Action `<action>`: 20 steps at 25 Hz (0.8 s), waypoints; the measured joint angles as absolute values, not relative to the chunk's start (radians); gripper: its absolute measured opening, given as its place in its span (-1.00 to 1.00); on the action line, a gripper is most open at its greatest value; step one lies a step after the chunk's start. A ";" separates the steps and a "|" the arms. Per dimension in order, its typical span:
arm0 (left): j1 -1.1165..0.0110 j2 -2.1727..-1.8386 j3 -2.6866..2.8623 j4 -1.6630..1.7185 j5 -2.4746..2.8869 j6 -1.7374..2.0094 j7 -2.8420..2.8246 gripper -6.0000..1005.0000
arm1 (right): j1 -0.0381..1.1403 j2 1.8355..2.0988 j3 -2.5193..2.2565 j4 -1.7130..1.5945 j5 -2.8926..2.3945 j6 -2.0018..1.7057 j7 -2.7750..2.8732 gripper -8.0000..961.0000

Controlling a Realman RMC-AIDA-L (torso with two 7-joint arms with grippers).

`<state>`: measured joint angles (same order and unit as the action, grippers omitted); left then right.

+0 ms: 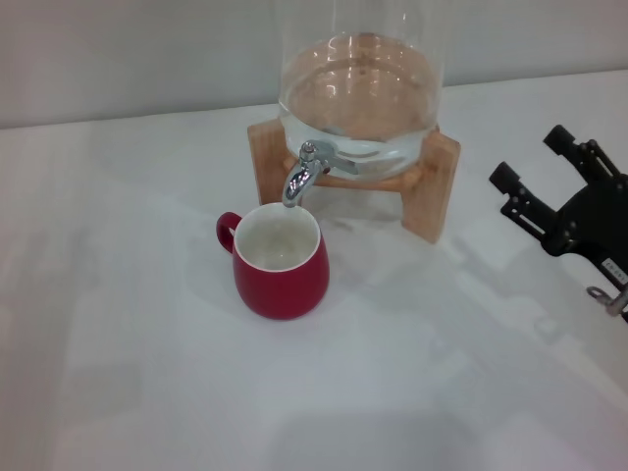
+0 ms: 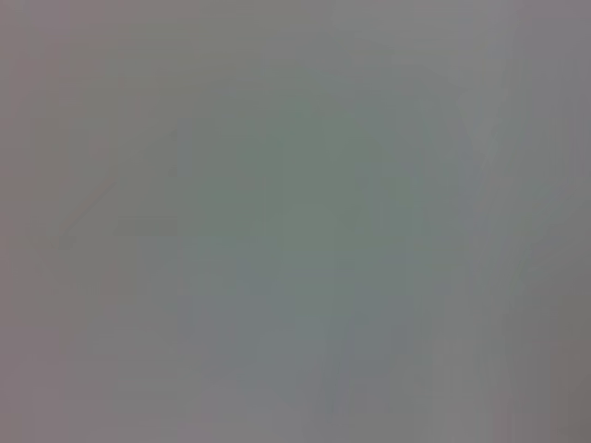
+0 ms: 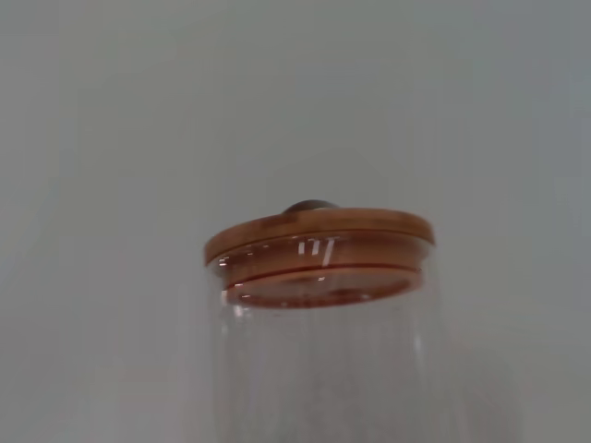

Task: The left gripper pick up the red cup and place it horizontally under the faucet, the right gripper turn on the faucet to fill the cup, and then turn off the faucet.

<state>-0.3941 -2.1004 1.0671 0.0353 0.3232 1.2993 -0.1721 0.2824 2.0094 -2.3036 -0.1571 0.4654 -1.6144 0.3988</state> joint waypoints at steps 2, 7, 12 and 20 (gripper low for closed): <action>-0.394 -2.100 1.069 0.035 0.326 1.299 -0.172 0.03 | 0.286 2.010 -2.308 -0.166 0.454 -1.609 0.399 0.82; -0.394 -2.099 1.070 0.034 0.330 1.299 -0.172 0.03 | 0.296 2.010 -2.312 -0.210 0.412 -1.571 0.399 0.82; -0.394 -2.099 1.071 0.034 0.331 1.298 -0.172 0.03 | 0.319 2.011 -2.323 -0.238 0.386 -1.533 0.408 0.82; -0.396 -2.098 1.071 0.034 0.331 1.295 -0.172 0.03 | 0.333 2.013 -2.327 -0.287 0.324 -1.496 0.422 0.82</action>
